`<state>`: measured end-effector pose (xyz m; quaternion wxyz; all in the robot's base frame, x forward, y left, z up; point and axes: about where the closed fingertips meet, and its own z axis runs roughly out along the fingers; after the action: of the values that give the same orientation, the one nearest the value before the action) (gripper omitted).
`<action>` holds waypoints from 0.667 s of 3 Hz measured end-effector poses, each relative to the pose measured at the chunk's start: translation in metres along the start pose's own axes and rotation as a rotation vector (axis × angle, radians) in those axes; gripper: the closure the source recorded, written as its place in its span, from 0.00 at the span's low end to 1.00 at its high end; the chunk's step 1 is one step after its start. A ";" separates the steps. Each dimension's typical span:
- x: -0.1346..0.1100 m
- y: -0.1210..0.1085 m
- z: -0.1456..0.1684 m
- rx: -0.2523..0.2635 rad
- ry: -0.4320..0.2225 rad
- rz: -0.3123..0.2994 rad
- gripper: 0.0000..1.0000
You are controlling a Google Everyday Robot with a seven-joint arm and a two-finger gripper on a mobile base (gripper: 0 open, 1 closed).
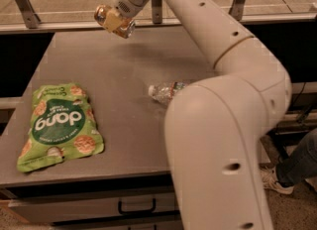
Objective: Place orange can upright
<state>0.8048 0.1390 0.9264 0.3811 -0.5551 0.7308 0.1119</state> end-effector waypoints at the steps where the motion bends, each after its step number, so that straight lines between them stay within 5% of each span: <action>1: 0.013 -0.017 -0.036 -0.002 -0.213 0.022 1.00; 2: 0.045 -0.037 -0.082 0.007 -0.432 0.050 1.00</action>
Offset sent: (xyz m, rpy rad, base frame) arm -0.0194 -0.2425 0.0581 0.6598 -0.2559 0.0527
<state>0.7981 0.0452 0.9618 0.5278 -0.4985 0.6462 0.2354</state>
